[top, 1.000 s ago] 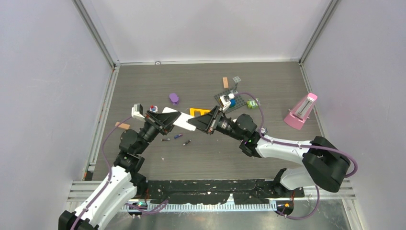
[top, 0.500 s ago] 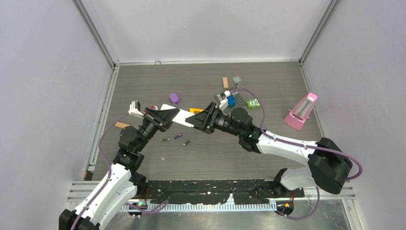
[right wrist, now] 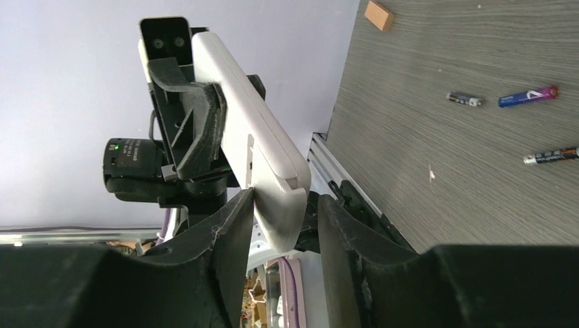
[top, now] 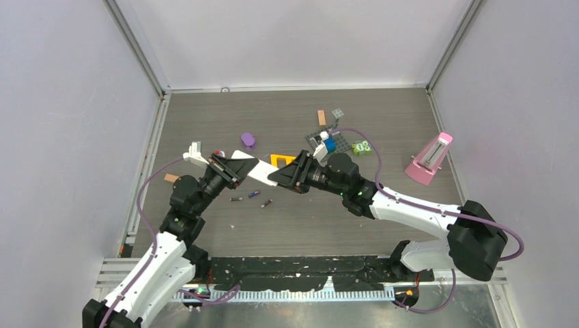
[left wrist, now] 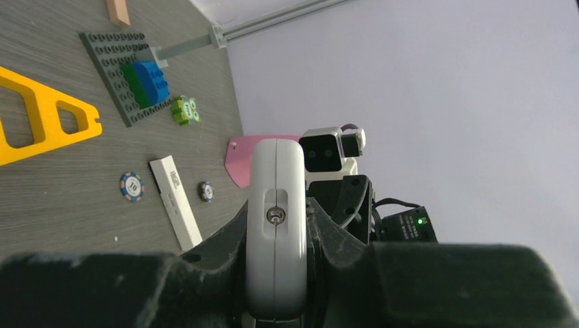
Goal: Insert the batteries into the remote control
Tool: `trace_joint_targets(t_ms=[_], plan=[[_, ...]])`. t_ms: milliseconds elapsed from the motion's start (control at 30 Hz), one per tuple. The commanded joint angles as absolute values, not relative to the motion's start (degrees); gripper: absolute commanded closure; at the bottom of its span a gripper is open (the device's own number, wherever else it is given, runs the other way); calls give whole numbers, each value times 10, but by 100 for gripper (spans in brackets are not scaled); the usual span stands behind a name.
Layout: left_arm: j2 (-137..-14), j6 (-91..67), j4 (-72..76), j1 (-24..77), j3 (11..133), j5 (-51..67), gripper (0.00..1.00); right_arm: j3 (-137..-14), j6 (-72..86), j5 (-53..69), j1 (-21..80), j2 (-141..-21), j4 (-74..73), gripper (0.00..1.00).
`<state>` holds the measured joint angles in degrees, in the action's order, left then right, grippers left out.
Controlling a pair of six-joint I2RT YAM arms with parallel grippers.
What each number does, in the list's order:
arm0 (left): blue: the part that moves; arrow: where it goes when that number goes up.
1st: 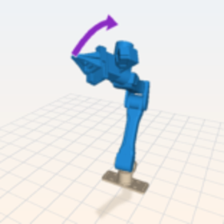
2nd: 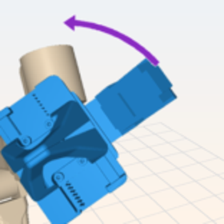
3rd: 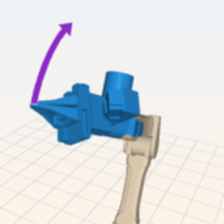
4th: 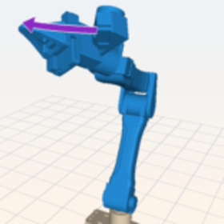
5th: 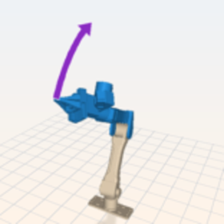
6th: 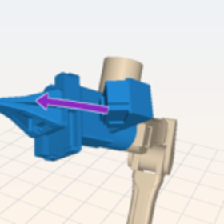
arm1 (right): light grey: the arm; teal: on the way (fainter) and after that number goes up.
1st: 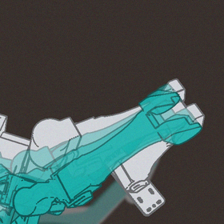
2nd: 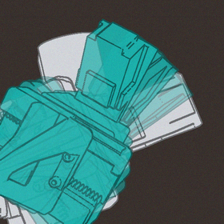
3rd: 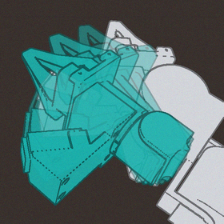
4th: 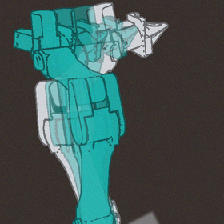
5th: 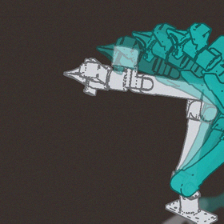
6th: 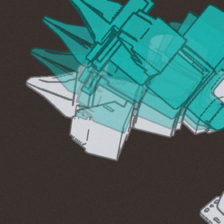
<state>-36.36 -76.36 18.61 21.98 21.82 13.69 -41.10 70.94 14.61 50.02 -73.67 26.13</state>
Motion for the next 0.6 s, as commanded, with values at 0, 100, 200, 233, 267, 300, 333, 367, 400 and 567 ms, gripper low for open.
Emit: trace_joint_targets(t_ms=[0, 100, 200, 233, 267, 300, 333, 367, 400, 567], plan=[[-357, -709, 194, 217, 258, 132, 100, -440, 692, 139, 500, -713, 203, 56], [-365, -685, 192, 218, 264, 141, 100, -447, 690, 142, 500, -712, 185, 50], [-374, -672, 201, 218, 262, 149, 100, -455, 692, 150, 500, -717, 178, 52], [-376, -669, 203, 218, 261, 152, 100, -459, 693, 151, 500, -718, 174, 54], [-379, -661, 204, 218, 261, 152, 100, -461, 693, 152, 500, -720, 169, 58], [-380, -654, 203, 218, 262, 153, 100, -463, 693, 153, 500, -720, 167, 59], [-380, -648, 201, 218, 263, 154, 100, -464, 692, 153, 500, -721, 165, 62], [-382, -643, 196, 218, 263, 152, 100, -465, 692, 154, 500, -721, 163, 63], [-382, -636, 191, 218, 265, 151, 100, -467, 692, 154, 500, -720, 157, 64], [-379, -590, 151, 218, 277, 136, 100, -482, 691, 160, 499, -717, 135, 73]])
